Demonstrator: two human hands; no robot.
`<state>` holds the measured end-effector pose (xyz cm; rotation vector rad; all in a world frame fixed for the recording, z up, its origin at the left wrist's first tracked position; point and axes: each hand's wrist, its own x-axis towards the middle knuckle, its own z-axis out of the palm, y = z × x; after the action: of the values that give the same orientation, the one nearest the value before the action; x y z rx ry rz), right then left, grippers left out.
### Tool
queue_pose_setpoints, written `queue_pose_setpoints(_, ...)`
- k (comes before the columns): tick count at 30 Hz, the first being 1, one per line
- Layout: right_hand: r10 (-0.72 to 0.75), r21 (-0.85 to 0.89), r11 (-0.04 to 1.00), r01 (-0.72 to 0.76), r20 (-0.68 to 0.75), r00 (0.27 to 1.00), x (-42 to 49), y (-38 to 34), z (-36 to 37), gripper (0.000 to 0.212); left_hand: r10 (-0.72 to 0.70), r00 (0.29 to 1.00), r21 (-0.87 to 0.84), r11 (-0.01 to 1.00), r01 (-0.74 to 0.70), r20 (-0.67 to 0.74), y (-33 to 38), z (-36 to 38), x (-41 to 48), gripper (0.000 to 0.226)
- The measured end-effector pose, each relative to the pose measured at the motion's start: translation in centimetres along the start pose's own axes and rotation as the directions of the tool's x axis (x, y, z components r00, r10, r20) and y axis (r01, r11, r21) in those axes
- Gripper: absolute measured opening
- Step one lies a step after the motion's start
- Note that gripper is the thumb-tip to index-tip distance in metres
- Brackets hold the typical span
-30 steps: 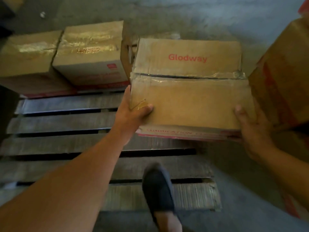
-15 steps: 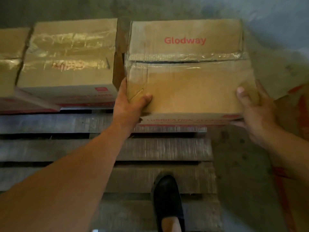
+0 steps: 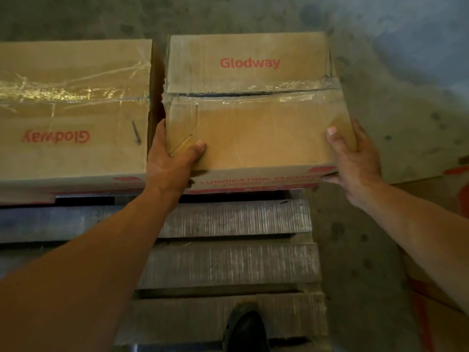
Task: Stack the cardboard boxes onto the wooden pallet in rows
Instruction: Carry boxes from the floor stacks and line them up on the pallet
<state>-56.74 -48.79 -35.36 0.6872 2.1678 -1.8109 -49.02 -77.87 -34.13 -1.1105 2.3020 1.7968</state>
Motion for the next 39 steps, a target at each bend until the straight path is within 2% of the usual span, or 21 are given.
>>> queue_pose_setpoints(4, 0.001, 0.004, 1.0, -0.001, -0.003, 1.0, -0.2, 1.2, 0.7, 0.058, -0.003, 1.0, -0.019, 1.0, 0.002, -0.014, -1.3, 0.0, 0.1, 0.087)
queue_pose_setpoints(10, -0.017, -0.01, 1.0, 0.016, -0.029, 0.999, 0.6, 0.6, 2.3, 0.057, -0.012, 0.996, -0.037, 0.999, 0.008, -0.084, -1.1, -0.4, 1.1, 0.088)
queue_pose_setpoints(16, -0.001, 0.002, 1.0, 0.002, -0.052, 0.999, 0.7, 0.7, 3.2, 0.062, 0.013, 0.988, 0.067, 0.998, -0.002, -0.151, -1.0, -0.3, 1.2, 0.085)
queue_pose_setpoints(22, 0.025, 0.007, 1.0, -0.024, -0.086, 0.996, 0.1, 0.7, 3.4, 0.058, 0.006, 0.927, 0.257, 0.961, 0.098, -0.375, 0.2, 2.0, -0.3, 0.082)
queue_pose_setpoints(27, 0.028, -0.026, 0.999, -0.03, -0.094, 0.995, -0.4, 0.8, 3.1, 0.057, -0.068, 0.866, 0.415, 0.857, 0.304, -0.495, 1.8, 3.3, -0.7, 0.059)
queue_pose_setpoints(31, 0.036, -0.043, 0.998, -0.04, -0.095, 0.995, -1.0, 1.0, 2.9, 0.054, 0.006, 0.871, 0.558, 0.77, 0.31, -0.491, 1.8, 2.4, -0.9, 0.056)
queue_pose_setpoints(35, 0.001, -0.063, 0.998, -0.007, -0.103, 0.995, -1.6, 1.4, 2.9, 0.052, 0.009, 0.907, 0.579, 0.772, 0.262, -0.421, 1.7, 1.1, -0.8, 0.066)
queue_pose_setpoints(39, -0.012, -0.085, 0.996, 0.007, -0.065, 0.998, -1.8, 1.6, 2.6, 0.039, 0.004, 0.928, 0.578, 0.783, 0.229, -0.373, 1.1, 0.2, -1.1, 0.077)
